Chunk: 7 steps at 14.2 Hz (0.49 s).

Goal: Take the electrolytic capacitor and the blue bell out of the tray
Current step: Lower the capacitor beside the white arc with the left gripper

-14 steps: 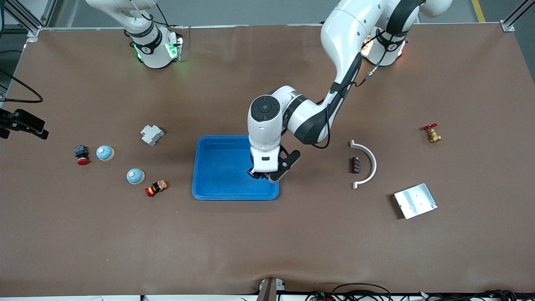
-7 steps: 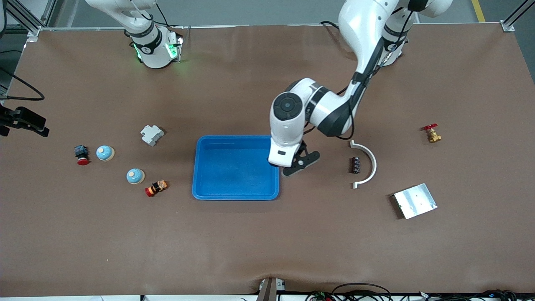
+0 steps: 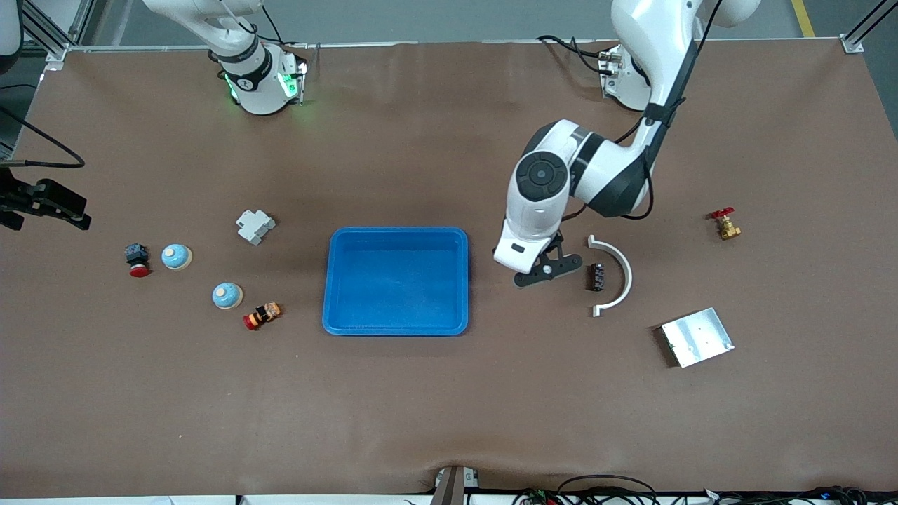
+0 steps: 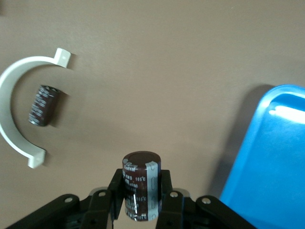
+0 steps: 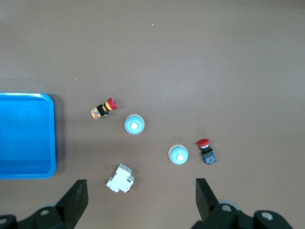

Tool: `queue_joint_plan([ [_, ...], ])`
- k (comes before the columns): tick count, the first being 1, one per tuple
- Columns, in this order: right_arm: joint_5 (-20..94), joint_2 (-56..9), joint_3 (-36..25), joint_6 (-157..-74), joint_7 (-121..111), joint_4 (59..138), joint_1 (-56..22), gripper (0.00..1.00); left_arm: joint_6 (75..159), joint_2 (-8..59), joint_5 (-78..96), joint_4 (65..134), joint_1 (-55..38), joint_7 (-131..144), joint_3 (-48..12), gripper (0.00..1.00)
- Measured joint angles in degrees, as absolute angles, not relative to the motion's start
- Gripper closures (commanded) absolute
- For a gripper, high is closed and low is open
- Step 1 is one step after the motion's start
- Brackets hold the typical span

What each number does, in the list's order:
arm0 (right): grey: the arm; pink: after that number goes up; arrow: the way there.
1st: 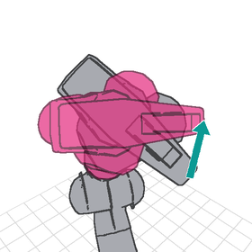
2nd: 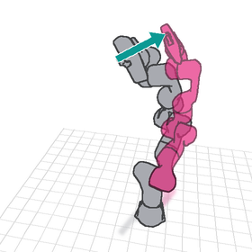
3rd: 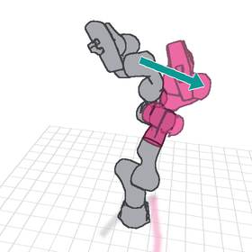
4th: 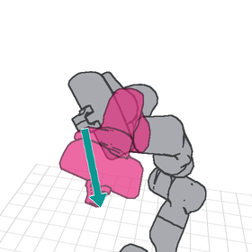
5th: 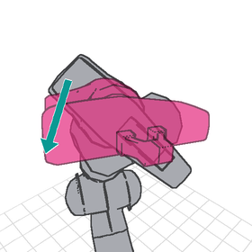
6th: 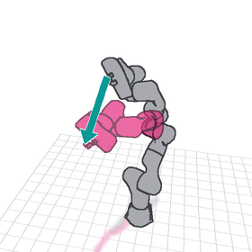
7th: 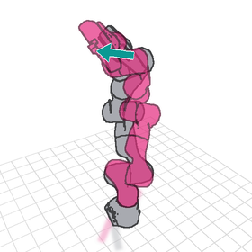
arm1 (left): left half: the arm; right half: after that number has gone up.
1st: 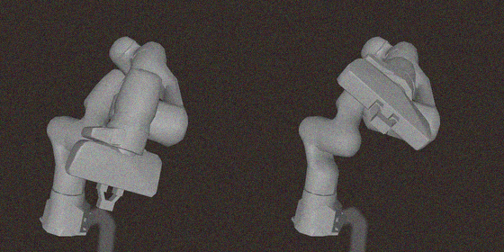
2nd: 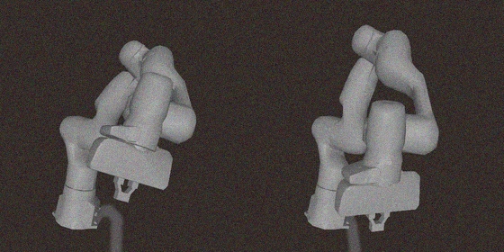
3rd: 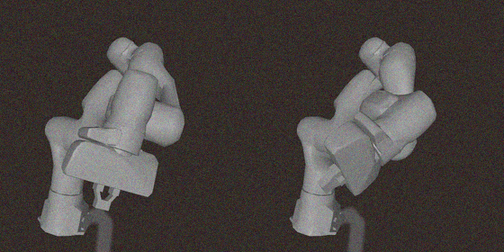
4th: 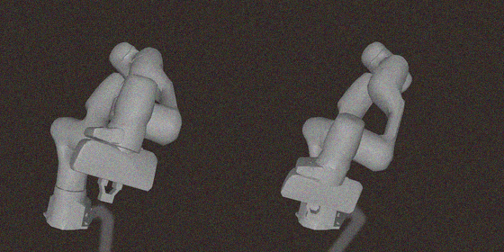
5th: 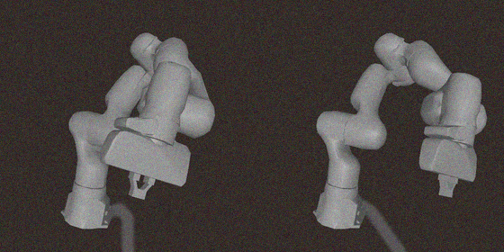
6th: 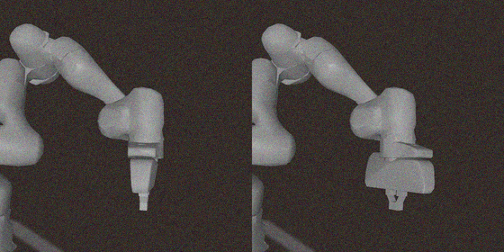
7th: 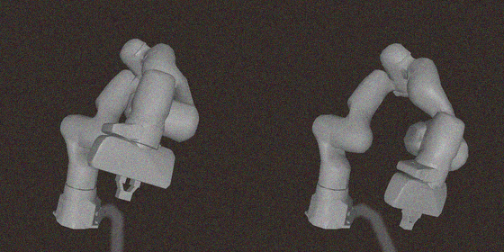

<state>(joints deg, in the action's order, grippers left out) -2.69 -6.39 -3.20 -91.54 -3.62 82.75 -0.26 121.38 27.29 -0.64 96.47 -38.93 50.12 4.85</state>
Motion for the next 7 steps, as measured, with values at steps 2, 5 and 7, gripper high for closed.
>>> queue_joint_plan([
  [2, -2.69, -6.39, -3.35, -91.51, -3.62, 82.75, -0.22, 0.00, 121.41, 26.09, -0.64, 98.41, -37.33, 46.10, 4.85, 1.00],
  [5, -2.69, -6.39, -3.38, -91.48, -3.62, 82.75, -0.22, 0.00, 121.43, 23.91, -0.64, 101.24, -34.75, 39.40, 4.86, 1.00],
  [7, -2.69, -6.39, -3.43, -91.48, -3.62, 82.72, -0.22, 0.00, 121.43, 21.24, -0.64, 104.14, -32.60, 34.04, 4.87, 1.00],
])
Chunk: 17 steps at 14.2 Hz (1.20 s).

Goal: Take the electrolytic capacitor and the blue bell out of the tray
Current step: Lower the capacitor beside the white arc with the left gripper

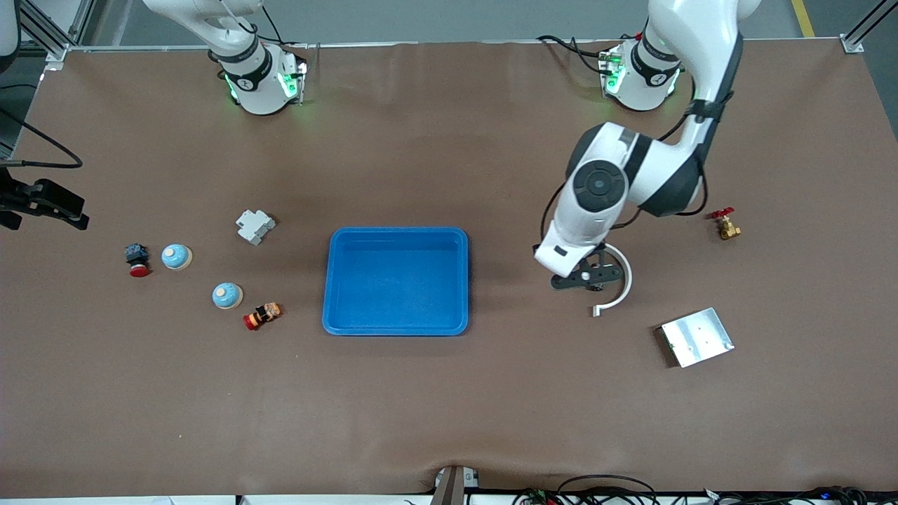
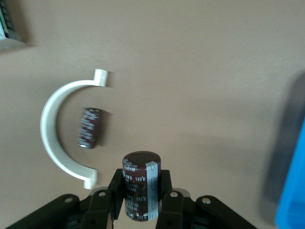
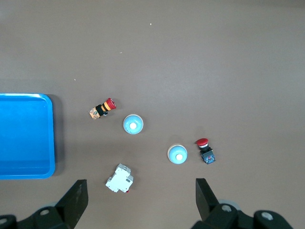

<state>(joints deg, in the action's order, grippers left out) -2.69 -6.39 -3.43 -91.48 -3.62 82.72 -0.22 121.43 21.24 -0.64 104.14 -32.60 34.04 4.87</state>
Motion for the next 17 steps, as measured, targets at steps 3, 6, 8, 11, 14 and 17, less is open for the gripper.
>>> queue_joint_plan([
  [3, -2.69, -6.39, -3.45, -91.48, -3.62, 82.69, -0.22, 0.00, 121.55, 17.36, -0.64, 108.53, -29.58, 27.63, 4.89, 1.00],
  [6, -2.69, -6.39, -3.52, -91.48, -3.63, 82.67, -0.22, 0.00, 122.87, 16.54, -0.64, 110.98, -27.26, 20.73, 4.87, 1.00],
  [8, -2.69, -6.39, -3.56, -91.48, -3.63, 82.65, -0.21, 0.00, 123.59, 16.54, -0.64, 112.10, -24.60, 13.91, 4.89, 1.00],
  [11, -2.69, -6.39, -3.58, -91.46, -3.63, 82.61, -0.21, 0.00, 124.57, 16.51, -0.64, 113.12, -20.33, 6.43, 4.91, 1.00],
  [14, -2.69, -6.38, -3.61, -91.45, -3.63, 82.59, -0.21, 0.00, 129.41, 16.48, -0.64, 115.66, -16.33, -0.41, 4.88, 1.00],
  [17, -2.69, -6.39, -3.61, -91.44, -3.63, 82.55, -0.21, 0.00, 136.26, 16.57, -0.64, 120.34, -13.63, -4.16, 4.90, 1.00],
])
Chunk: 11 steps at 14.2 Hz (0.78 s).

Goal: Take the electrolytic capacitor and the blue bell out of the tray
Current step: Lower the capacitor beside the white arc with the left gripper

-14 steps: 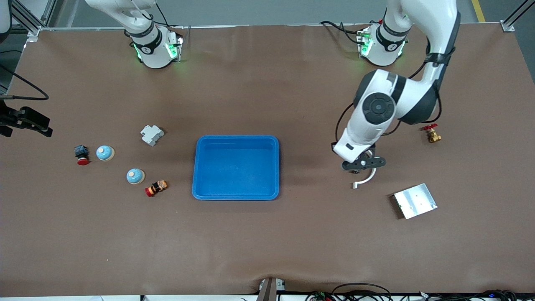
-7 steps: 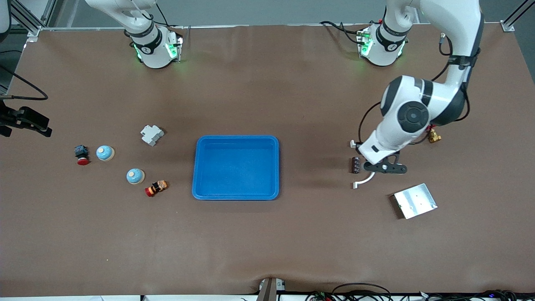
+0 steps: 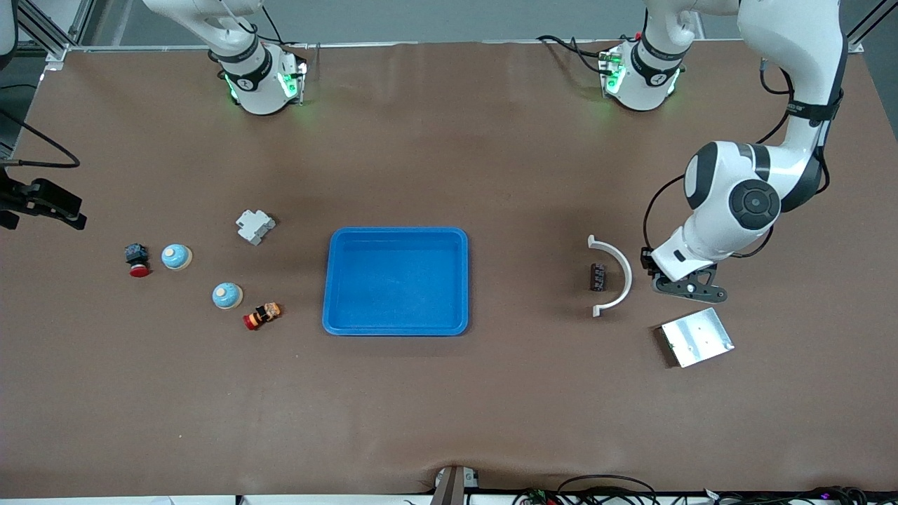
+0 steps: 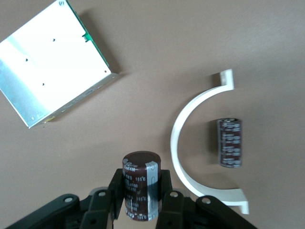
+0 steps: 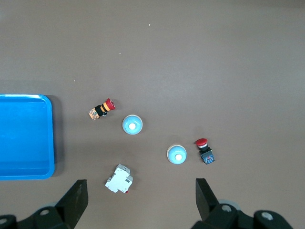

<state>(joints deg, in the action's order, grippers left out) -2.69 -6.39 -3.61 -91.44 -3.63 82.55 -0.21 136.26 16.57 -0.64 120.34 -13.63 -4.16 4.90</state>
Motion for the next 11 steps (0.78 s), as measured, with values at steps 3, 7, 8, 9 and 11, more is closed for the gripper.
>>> queue_joint_plan([
  [3, -2.69, -6.39, -3.61, -91.44, -3.63, 82.53, -0.21, 0.00, 140.08, 17.32, -0.64, 122.27, -13.71, -4.42, 4.75, 1.00],
  [7, -2.69, -6.39, -3.63, -91.44, -3.63, 82.51, -0.19, 0.00, 143.32, 19.73, -0.67, 122.76, -13.47, -4.59, 4.76, 1.00],
  [8, -2.69, -6.39, -3.64, -91.44, -3.63, 82.51, -0.17, 0.00, 144.12, 20.36, -0.67, 123.09, -13.44, -4.76, 4.77, 1.00],
  [9, -2.69, -6.39, -3.64, -91.44, -3.64, 82.51, -0.17, 0.00, 144.97, 20.95, -0.67, 123.49, -13.42, -4.87, 4.77, 1.00],
  [11, -2.69, -6.39, -3.64, -91.44, -3.64, 82.50, -0.17, 0.00, 146.62, 22.13, -0.67, 124.22, -13.38, -4.90, 4.80, 1.00],
])
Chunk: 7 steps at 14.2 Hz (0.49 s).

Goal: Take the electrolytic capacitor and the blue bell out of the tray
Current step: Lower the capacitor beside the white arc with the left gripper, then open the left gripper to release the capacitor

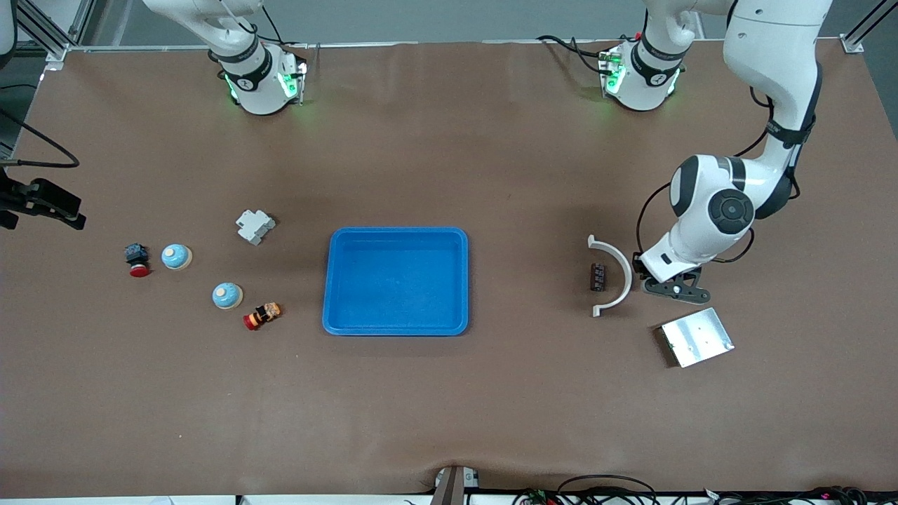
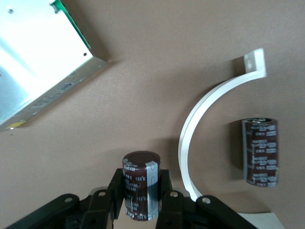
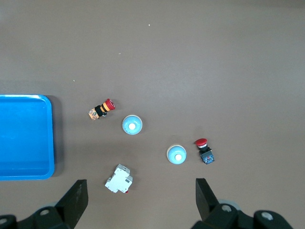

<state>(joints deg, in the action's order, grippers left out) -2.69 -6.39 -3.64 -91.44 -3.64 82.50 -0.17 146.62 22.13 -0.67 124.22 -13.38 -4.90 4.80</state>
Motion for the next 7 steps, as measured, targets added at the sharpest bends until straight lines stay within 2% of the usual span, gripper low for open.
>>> queue_joint_plan([
  [7, -2.69, -6.39, -3.65, -91.43, -3.64, 82.50, -0.13, 0.00, 148.52, 25.15, -0.68, 124.66, -11.43, -6.39, 4.87, 1.00],
])
